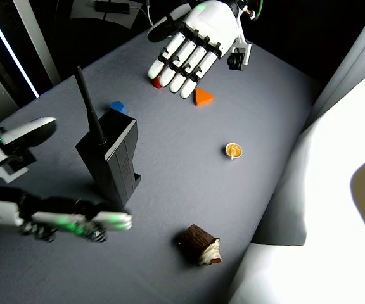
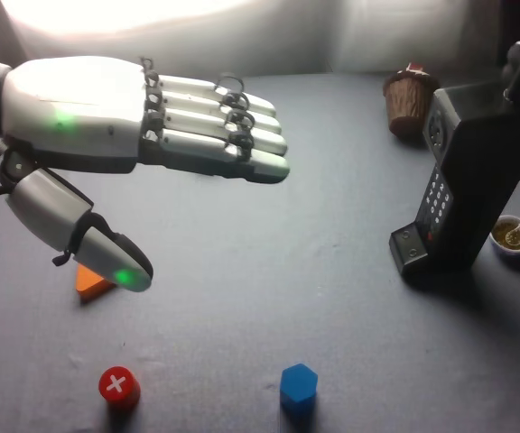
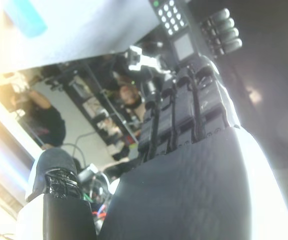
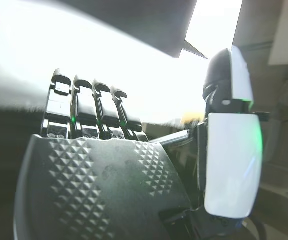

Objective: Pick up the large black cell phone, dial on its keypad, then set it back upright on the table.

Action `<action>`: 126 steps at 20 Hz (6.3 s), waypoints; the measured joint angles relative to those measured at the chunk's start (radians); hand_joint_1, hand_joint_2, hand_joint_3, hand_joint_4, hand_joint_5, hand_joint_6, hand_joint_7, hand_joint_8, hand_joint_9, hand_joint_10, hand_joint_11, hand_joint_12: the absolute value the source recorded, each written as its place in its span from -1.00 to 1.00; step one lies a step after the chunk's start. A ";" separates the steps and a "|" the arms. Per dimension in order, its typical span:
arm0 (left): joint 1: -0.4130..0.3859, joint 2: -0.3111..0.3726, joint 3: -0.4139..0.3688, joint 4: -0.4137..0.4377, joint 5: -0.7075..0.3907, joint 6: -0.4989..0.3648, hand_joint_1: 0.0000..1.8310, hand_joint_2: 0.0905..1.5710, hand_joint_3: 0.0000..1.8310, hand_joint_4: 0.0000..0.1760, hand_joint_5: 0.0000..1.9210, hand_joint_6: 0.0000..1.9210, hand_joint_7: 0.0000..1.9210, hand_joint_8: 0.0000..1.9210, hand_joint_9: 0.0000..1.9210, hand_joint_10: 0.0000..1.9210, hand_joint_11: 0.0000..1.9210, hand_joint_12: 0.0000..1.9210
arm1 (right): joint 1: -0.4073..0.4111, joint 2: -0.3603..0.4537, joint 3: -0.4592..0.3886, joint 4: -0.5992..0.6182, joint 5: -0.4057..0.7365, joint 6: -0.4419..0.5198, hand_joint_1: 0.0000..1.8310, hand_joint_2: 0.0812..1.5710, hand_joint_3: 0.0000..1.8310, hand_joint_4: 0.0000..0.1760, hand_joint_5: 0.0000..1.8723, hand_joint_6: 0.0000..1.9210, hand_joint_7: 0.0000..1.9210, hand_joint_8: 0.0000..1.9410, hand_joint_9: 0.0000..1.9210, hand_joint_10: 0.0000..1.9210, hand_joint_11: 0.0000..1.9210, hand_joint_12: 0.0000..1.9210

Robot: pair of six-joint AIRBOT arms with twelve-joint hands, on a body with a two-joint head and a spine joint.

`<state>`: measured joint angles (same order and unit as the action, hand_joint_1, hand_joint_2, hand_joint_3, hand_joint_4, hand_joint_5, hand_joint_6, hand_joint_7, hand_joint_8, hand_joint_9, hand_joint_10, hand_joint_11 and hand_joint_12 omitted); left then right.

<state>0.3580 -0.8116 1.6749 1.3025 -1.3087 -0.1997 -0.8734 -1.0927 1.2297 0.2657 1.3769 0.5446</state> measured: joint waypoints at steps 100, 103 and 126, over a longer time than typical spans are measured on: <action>0.027 -0.101 -0.235 -0.275 0.319 -0.070 0.43 0.37 -0.55 -0.19 -0.86 -1.00 -0.34 0.74 -0.01 1.00 0.03 1.00 | 0.153 -0.117 0.141 -0.060 0.253 -0.072 0.49 0.42 -1.00 -1.00 0.06 -0.10 -0.09 0.14 -0.15 0.45 -0.17 0.39; 0.029 -0.120 -0.213 -0.275 0.330 -0.062 0.43 0.37 -0.55 -0.20 -0.85 -1.00 -0.34 0.73 -0.01 1.00 0.04 1.00 | 0.154 -0.126 0.128 -0.055 0.256 -0.072 0.50 0.41 -1.00 -1.00 0.08 -0.10 -0.08 0.12 -0.15 0.42 -0.20 0.39; 0.109 -0.140 0.062 -0.370 0.266 -0.032 0.42 0.49 -0.75 -0.21 -0.82 -1.00 -0.35 0.70 -0.05 1.00 0.04 1.00 | 0.160 -0.121 0.144 -0.076 0.256 -0.077 0.50 0.40 -1.00 -1.00 0.09 -0.10 -0.04 0.06 -0.14 0.41 -0.21 0.37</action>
<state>0.4671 -0.9516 1.7367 0.9321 -1.0424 -0.2321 -0.7136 -1.2137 1.3739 0.1894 1.6329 0.4671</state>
